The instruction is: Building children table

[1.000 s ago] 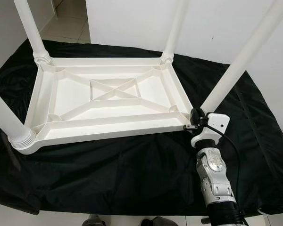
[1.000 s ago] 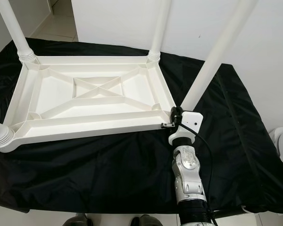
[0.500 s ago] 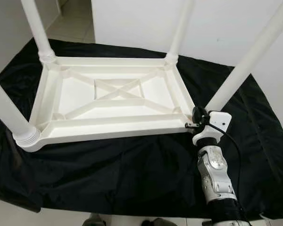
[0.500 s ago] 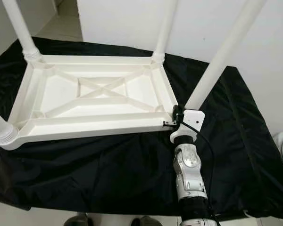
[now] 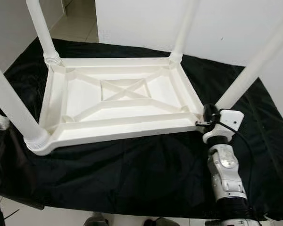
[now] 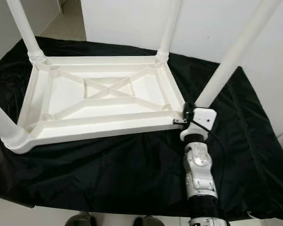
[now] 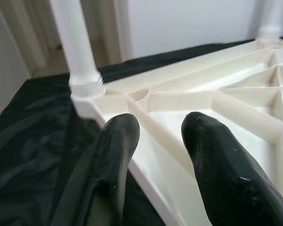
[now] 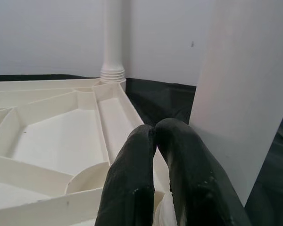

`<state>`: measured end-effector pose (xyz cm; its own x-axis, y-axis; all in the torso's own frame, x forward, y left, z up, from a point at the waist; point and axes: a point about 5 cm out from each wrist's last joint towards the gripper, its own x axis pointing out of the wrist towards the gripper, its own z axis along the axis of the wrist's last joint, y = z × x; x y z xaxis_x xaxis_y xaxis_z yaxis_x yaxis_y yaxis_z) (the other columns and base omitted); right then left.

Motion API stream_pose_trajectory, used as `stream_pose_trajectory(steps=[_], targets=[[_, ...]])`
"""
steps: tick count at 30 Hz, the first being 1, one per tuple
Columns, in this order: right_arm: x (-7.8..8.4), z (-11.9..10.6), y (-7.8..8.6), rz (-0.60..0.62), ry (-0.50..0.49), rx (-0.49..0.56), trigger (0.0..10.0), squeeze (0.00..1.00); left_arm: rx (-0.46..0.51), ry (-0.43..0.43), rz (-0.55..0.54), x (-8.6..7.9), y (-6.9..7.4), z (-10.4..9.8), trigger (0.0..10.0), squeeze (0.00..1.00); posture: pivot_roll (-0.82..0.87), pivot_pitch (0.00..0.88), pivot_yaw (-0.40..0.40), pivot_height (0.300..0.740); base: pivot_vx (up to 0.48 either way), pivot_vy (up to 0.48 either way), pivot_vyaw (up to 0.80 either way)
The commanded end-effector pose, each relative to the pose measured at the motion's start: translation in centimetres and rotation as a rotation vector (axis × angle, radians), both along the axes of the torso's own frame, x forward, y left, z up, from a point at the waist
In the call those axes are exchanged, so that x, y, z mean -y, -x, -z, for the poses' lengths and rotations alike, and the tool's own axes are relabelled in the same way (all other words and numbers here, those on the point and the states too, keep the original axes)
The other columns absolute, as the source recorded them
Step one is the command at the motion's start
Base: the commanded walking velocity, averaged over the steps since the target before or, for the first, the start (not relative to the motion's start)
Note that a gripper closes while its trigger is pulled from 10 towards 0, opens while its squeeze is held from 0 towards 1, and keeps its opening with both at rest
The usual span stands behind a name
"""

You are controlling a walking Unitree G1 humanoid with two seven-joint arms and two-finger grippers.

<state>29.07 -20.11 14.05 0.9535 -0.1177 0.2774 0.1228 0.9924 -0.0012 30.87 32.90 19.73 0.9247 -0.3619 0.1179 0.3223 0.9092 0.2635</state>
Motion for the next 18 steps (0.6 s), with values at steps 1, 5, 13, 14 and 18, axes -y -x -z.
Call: stream_pose_trajectory(steps=[1, 5, 13, 14, 18], targets=[[1.5, 0.3, 0.5, 0.06, -0.011, -0.009, 10.0, 0.0, 0.004, -0.013, 0.063, 1.0, -0.2, 0.0, 10.0, 0.0, 0.15, 0.061, -0.023, 0.74, 0.0, 0.0, 0.0], [1.8, 0.2, 0.9, 0.085, -0.02, 0.001, 10.0, 0.0, 0.004, 0.003, 0.2, 2.9, 0.0, 0.3, 10.0, 0.0, 0.14, 0.065, -0.015, 0.74, 0.0, 0.0, 0.0], [0.7, 0.8, 1.0, 0.077, -0.044, -0.008, 10.0, 0.0, -0.042, -0.008, 0.455, 7.1, 2.4, 1.5, 10.0, 0.0, 0.15, 0.074, -0.008, 0.74, 0.0, 0.0, 0.0], [0.7, 0.8, 1.0, 0.077, -0.044, -0.008, 10.0, 0.0, -0.042, -0.008, 0.455, 7.1, 2.4, 1.5, 10.0, 0.0, 0.15, 0.074, -0.008, 0.74, 0.0, 0.0, 0.0], [1.3, 0.6, 0.8, 0.086, -0.04, -0.003, 10.0, 0.0, -0.09, 0.048, 0.639, 11.3, 5.2, 2.6, 10.0, 0.0, 0.16, 0.073, -0.018, 0.74, 0.0, 0.0, 0.0]])
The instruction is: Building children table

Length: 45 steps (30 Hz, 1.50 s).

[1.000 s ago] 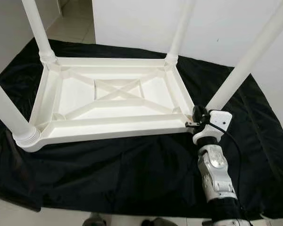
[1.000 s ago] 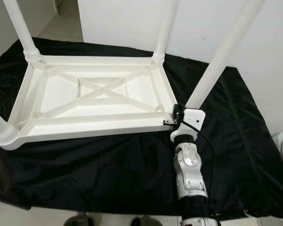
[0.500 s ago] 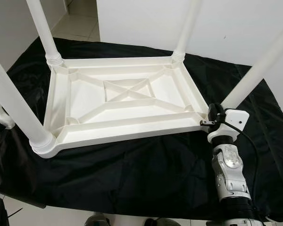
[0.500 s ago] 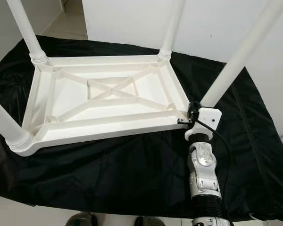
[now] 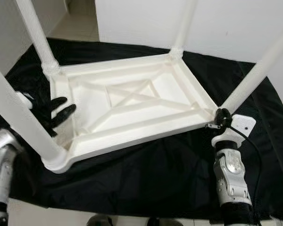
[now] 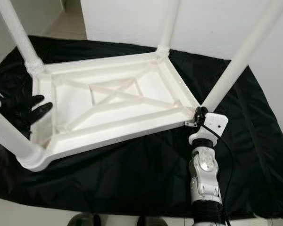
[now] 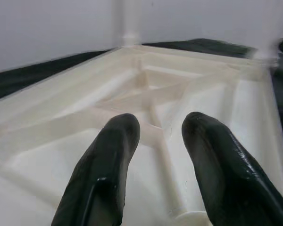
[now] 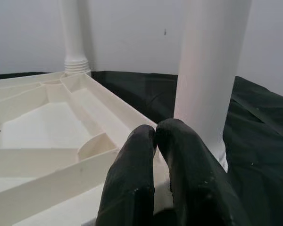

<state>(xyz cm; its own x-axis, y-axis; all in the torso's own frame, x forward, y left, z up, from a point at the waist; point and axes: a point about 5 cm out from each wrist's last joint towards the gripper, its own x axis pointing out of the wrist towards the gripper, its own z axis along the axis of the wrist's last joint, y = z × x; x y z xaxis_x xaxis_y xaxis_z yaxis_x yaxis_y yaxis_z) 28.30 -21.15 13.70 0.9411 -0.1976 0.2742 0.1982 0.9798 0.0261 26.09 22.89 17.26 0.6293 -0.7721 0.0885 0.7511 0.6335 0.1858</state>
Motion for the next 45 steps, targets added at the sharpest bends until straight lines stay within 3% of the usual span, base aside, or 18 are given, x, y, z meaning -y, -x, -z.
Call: stream_pose_trajectory(steps=[1, 6, 11, 12, 16, 22, 26, 30, 34, 39, 45], targets=[[0.4, 0.2, -0.1, 0.011, -0.013, -0.003, 10.0, 0.0, -0.027, 0.017, 0.16, 2.6, 1.1, 0.4, 10.0, 0.0, 0.16, 0.073, -0.018, 0.74, 0.0, 0.0, 0.0], [-0.2, 0.2, -0.3, 0.005, -0.014, -0.005, 10.0, 0.0, -0.026, 0.049, 0.209, 4.1, 1.7, 0.3, 10.0, 0.0, 0.17, 0.069, -0.027, 0.74, 0.0, 0.0, 0.0], [-1.8, 0.6, -0.4, -0.014, -0.025, -0.02, 10.0, 0.0, -0.033, 0.07, 0.24, 5.0, 2.4, 0.2, 10.0, 0.0, 0.16, 0.066, -0.027, 0.74, 0.0, 0.0, 0.0], [-2.7, 0.9, -0.4, -0.029, -0.042, -0.03, 10.0, 0.0, -0.034, 0.082, 0.24, 5.4, 2.6, 0.0, 10.0, 0.0, 0.16, 0.063, -0.025, 0.74, 0.0, 0.0, 0.0], [-3.2, 1.0, -0.4, -0.034, -0.054, -0.032, 10.0, 0.0, -0.032, 0.088, 0.232, 5.8, 2.5, -0.2, 10.0, 0.0, 0.16, 0.062, -0.021, 0.74, 0.0, 0.0, 0.0], [-2.9, 0.9, -0.2, -0.018, -0.05, -0.026, 10.0, 0.0, -0.025, 0.08, 0.217, 6.8, 1.7, -0.4, 10.0, 0.0, 0.14, 0.064, -0.003, 0.74, 0.0, 0.0, 0.0], [-2.1, 1.0, 0.4, 0.037, -0.057, -0.02, 10.0, 0.0, -0.05, 0.092, 0.249, 8.6, 1.4, 0.1, 10.0, 0.0, 0.11, 0.064, 0.016, 0.74, 0.0, 0.0, 0.0], [-2.0, 1.2, 0.8, 0.083, -0.066, -0.02, 10.0, 0.0, -0.069, 0.059, 0.173, 8.8, 0.0, 1.1, 10.0, 0.0, 0.1, 0.064, 0.021, 0.74, 0.0, 0.0, 0.0], [-1.9, 1.7, 1.0, 0.204, -0.083, -0.049, 10.0, 0.0, -0.048, -0.02, 0.088, 8.6, -2.3, 1.4, 10.0, 0.0, 0.08, 0.061, 0.021, 0.74, 0.0, 0.0, 0.0], [-1.7, 2.2, 0.8, 0.249, -0.114, -0.078, 10.0, 0.0, -0.022, -0.013, 0.131, 8.7, -2.5, 0.6, 10.0, 0.0, 0.08, 0.058, 0.021, 0.74, 0.0, 0.0, 0.0], [-2.2, 2.9, -1.2, 0.178, -0.154, -0.15, 10.0, 0.0, 0.024, 0.012, 0.216, 9.5, -1.9, -0.8, 10.0, 0.0, 0.09, 0.066, 0.001, 0.74, 0.0, 0.0, 0.0]])
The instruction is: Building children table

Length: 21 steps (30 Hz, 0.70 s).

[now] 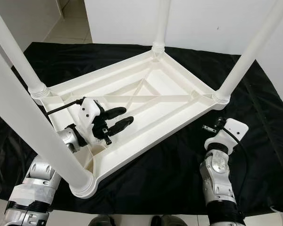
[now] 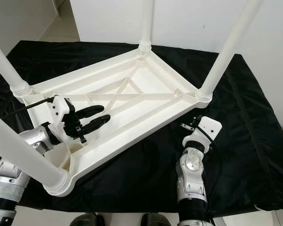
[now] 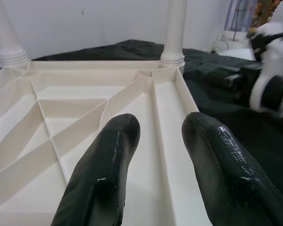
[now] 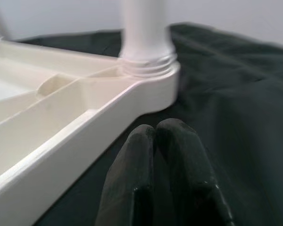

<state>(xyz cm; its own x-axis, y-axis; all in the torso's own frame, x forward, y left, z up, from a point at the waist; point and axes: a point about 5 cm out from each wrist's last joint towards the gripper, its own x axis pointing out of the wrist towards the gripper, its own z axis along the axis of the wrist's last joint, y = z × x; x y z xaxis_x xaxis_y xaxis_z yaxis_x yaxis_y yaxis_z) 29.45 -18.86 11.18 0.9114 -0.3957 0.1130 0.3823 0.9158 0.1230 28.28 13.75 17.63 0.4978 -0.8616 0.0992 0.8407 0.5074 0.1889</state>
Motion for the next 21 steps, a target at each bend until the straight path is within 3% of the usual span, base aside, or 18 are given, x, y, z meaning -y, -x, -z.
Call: stream_pose_trajectory(steps=[1, 4, 5, 8, 12, 14, 21], targets=[[0.0, 0.3, -0.5, -0.028, -0.015, -0.024, 10.0, 0.0, 0.021, 0.009, 0.071, 0.5, 0.4, -0.6, 10.0, 0.0, 0.09, 0.066, 0.001, 0.74, 0.0, 0.0, 0.0], [-0.2, 0.2, -1.1, -0.061, -0.017, -0.03, 10.0, 0.0, 0.033, 0.011, 0.093, 0.7, 0.6, -0.8, 10.0, 0.0, 0.09, 0.073, -0.015, 0.74, 0.0, 0.0, 0.0], [-0.3, 0.0, -2.3, -0.117, -0.012, -0.053, 10.0, 0.0, 0.054, 0.034, 0.136, 1.0, 1.2, -1.5, 10.0, 0.0, 0.1, 0.077, -0.038, 0.74, 0.0, 0.0, 0.0], [-0.3, 0.0, -3.3, -0.15, -0.025, -0.076, 10.0, 0.0, 0.071, 0.052, 0.144, 1.3, 1.6, -2.0, 10.0, 0.0, 0.11, 0.077, -0.052, 0.74, 0.0, 0.0, 0.0], [-0.2, -0.1, -3.7, -0.148, -0.031, -0.086, 10.0, 0.0, 0.078, 0.048, 0.157, 1.6, 1.9, -2.0, 10.0, 0.0, 0.11, 0.078, -0.055, 0.74, 0.0, 0.0, 0.0], [0.0, -0.2, -4.5, -0.15, -0.044, -0.099, 10.0, 0.0, 0.074, 0.043, 0.195, 2.3, 2.9, -2.0, 10.0, 0.0, 0.12, 0.077, -0.074, 0.74, 0.0, 0.0, 0.0], [-0.1, -0.3, -4.8, -0.16, -0.077, -0.102, 10.0, 0.0, 0.086, 0.051, 0.193, 2.6, 3.2, -2.2, 10.0, 0.0, 0.13, 0.079, -0.083, 0.74, 0.0, 0.0, 0.0]])
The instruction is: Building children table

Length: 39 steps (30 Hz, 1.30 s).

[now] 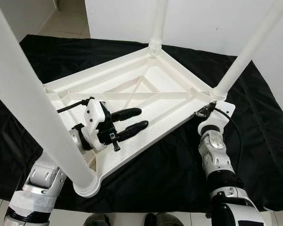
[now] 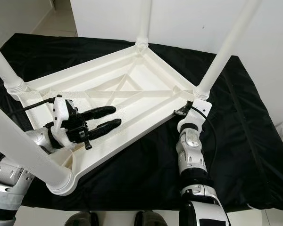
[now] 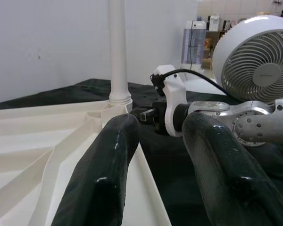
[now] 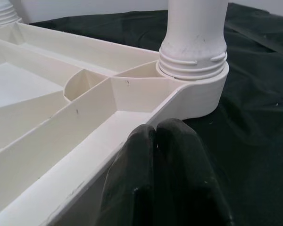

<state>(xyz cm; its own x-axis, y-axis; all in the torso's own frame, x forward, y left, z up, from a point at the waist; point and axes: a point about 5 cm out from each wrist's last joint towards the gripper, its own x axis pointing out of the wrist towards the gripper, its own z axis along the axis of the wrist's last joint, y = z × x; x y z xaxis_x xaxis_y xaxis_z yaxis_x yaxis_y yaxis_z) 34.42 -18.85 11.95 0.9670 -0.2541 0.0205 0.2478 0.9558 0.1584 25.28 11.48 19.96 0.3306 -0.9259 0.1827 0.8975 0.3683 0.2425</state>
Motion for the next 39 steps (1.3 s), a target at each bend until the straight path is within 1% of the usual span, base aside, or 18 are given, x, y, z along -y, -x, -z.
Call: stream_pose_trajectory(steps=[1, 4, 7, 10, 11, 14, 16, 17, 19, 22, 24, 25, 28, 31, 34, 36, 38, 39], targets=[[-0.3, 0.6, -0.4, -0.029, -0.045, -0.034, 10.0, 0.0, 0.007, 0.01, 0.027, 0.6, 0.6, -0.4, 10.0, 0.0, 0.12, 0.08, -0.082, 0.74, 0.0, 0.0, 0.0], [-0.5, 0.5, -0.7, -0.04, -0.059, -0.038, 10.0, 0.0, 0.008, 0.012, 0.034, 0.7, 0.8, -0.6, 10.0, 0.0, 0.12, 0.08, -0.082, 0.74, 0.0, 0.0, 0.0], [-0.7, 0.2, -1.5, -0.067, -0.087, -0.043, 10.0, 0.0, 0.012, 0.024, 0.052, 1.2, 1.3, -1.0, 10.0, 0.0, 0.12, 0.076, -0.082, 0.74, 0.0, 0.0, 0.0], [-0.7, 0.2, -1.5, -0.067, -0.087, -0.043, 10.0, 0.0, 0.012, 0.024, 0.052, 1.2, 1.3, -1.0, 10.0, 0.0, 0.12, 0.076, -0.082, 0.74, 0.0, 0.0, 0.0], [-1.1, 0.0, -2.0, -0.098, -0.093, -0.053, 10.0, 0.0, 0.02, 0.034, 0.058, 1.6, 1.5, -1.3, 10.0, 0.0, 0.12, 0.074, -0.08, 0.74, 0.0, 0.0, 0.0], [-1.5, -0.1, -2.4, -0.126, -0.099, -0.062, 10.0, 0.0, 0.022, 0.04, 0.068, 1.8, 1.8, -1.4, 10.0, 0.0, 0.12, 0.075, -0.08, 0.74, 0.0, 0.0, 0.0], [-1.5, -0.1, -2.4, -0.126, -0.099, -0.062, 10.0, 0.0, 0.022, 0.04, 0.068, 1.8, 1.8, -1.4, 10.0, 0.0, 0.12, 0.075, -0.08, 0.74, 0.0, 0.0, 0.0], [-2.0, -0.1, -2.6, -0.163, -0.111, -0.066, 10.0, 0.0, 0.019, 0.037, 0.076, 1.9, 1.9, -1.5, 10.0, 0.0, 0.12, 0.075, -0.078, 0.74, 0.0, 0.0, 0.0], [-2.0, -0.1, -2.6, -0.163, -0.111, -0.066, 10.0, 0.0, 0.019, 0.037, 0.076, 1.9, 1.9, -1.5, 10.0, 0.0, 0.12, 0.075, -0.078, 0.74, 0.0, 0.0, 0.0], [-4.0, -0.4, -3.1, -0.283, -0.088, -0.063, 10.0, 0.0, 0.006, 0.023, 0.121, 1.9, 2.7, -1.6, 10.0, 0.0, 0.13, 0.085, -0.075, 0.74, 0.0, 0.0, 0.0], [-4.3, -0.4, -3.1, -0.301, -0.085, -0.062, 10.0, 0.0, 0.004, 0.019, 0.132, 1.9, 2.8, -1.7, 10.0, 0.0, 0.13, 0.085, -0.075, 0.74, 0.0, 0.0, 0.0], [-4.7, -0.5, -3.2, -0.33, -0.098, -0.057, 10.0, 0.0, -0.007, 0.015, 0.144, 1.8, 3.0, -1.7, 10.0, 0.0, 0.13, 0.089, -0.069, 0.74, 0.0, 0.0, 0.0], [-5.6, -0.5, -3.3, -0.397, -0.068, -0.059, 10.0, 0.0, -0.021, 0.011, 0.154, 1.8, 3.1, -1.8, 10.0, 0.0, 0.12, 0.09, -0.065, 0.74, 0.0, 0.0, 0.0], [-5.7, -0.5, -3.4, -0.414, -0.075, -0.052, 10.0, 0.0, -0.027, 0.011, 0.161, 1.8, 3.2, -1.9, 10.0, 0.0, 0.12, 0.095, -0.057, 0.74, 0.0, 0.0, 0.0], [-5.5, -0.7, -3.4, -0.391, -0.068, -0.036, 10.0, 0.0, -0.027, 0.011, 0.164, 1.8, 3.1, -2.1, 10.0, 0.0, 0.12, 0.096, -0.052, 0.74, 0.0, 0.0, 0.0], [-4.9, -0.8, -3.5, -0.353, -0.06, -0.024, 10.0, 0.0, -0.026, 0.01, 0.172, 1.9, 3.2, -2.2, 10.0, 0.0, 0.11, 0.099, -0.049, 0.74, 0.0, 0.0, 0.0], [-3.5, -0.9, -3.1, -0.259, -0.028, 0.017, 10.0, 0.0, -0.029, -0.005, 0.153, 2.0, 3.0, -2.4, 10.0, 0.0, 0.11, 0.103, -0.04, 0.74, 0.0, 0.0, 0.0], [-3.5, -0.9, -3.1, -0.259, -0.028, 0.017, 10.0, 0.0, -0.029, -0.005, 0.153, 2.0, 3.0, -2.4, 10.0, 0.0, 0.11, 0.103, -0.04, 0.74, 0.0, 0.0, 0.0]])
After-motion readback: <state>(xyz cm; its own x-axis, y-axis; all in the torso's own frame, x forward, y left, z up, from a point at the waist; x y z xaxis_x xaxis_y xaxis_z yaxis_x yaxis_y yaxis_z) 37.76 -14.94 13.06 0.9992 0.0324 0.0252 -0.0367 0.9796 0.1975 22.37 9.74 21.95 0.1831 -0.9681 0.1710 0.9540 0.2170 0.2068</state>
